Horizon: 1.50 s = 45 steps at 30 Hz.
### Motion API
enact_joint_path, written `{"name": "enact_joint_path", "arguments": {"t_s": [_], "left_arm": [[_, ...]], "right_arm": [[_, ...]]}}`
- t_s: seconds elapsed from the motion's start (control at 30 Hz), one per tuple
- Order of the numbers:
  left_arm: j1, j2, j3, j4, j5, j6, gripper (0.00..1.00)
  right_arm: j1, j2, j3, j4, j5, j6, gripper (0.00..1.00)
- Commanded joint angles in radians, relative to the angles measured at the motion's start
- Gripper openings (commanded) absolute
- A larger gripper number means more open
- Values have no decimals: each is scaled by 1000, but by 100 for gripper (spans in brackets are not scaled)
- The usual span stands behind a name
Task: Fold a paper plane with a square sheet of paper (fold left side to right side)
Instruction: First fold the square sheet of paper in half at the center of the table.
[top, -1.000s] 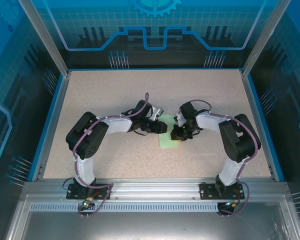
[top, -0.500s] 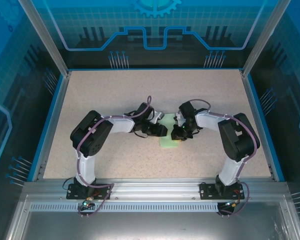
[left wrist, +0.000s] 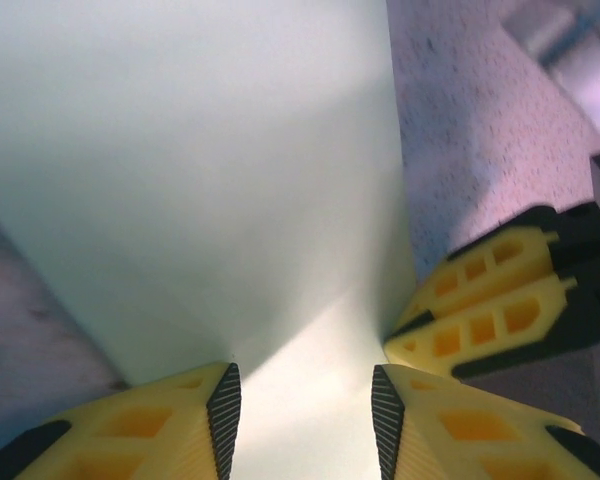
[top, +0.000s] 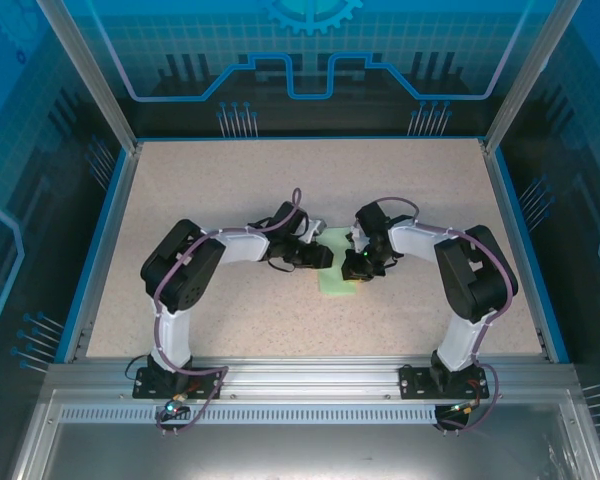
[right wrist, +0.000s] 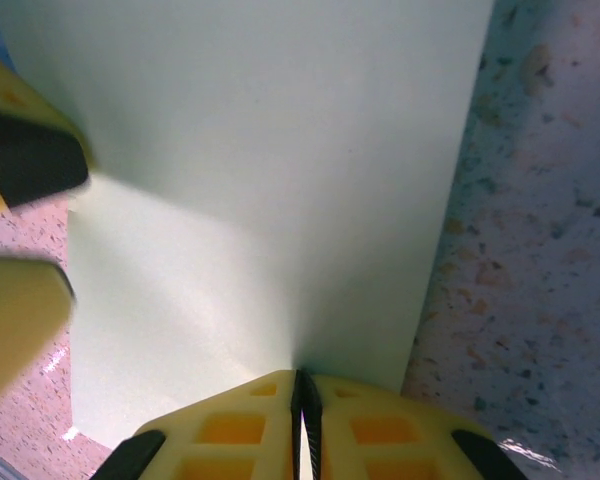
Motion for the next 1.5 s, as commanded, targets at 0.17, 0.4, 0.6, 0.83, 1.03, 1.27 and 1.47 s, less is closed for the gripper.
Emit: {"name": "enact_joint_path", "arguments": {"t_s": [0.17,0.4,0.6,0.83,1.03,1.27,1.47], "left_arm": [[75,20,80,-42,-58,-2,44],[75,-55,31,32,8,-11,43],[13,-27,30,67,84,-20,43],[-22,40,57,35,19,-21,43],[-22,88,93,-9,-47,-35,43],[9,88,85,-35,-115,-44,44],[64,102,135,-82,-126,-24,45]], "right_arm": [[16,44,-17,-49,84,-10,13],[22,33,-13,-38,69,-4,13],[29,38,-6,-43,84,1,13],[29,38,-3,-54,95,0,13],[30,40,-3,-63,107,-2,13],[30,39,-4,-79,124,-8,13],[32,33,-10,-65,103,-4,13]]}}
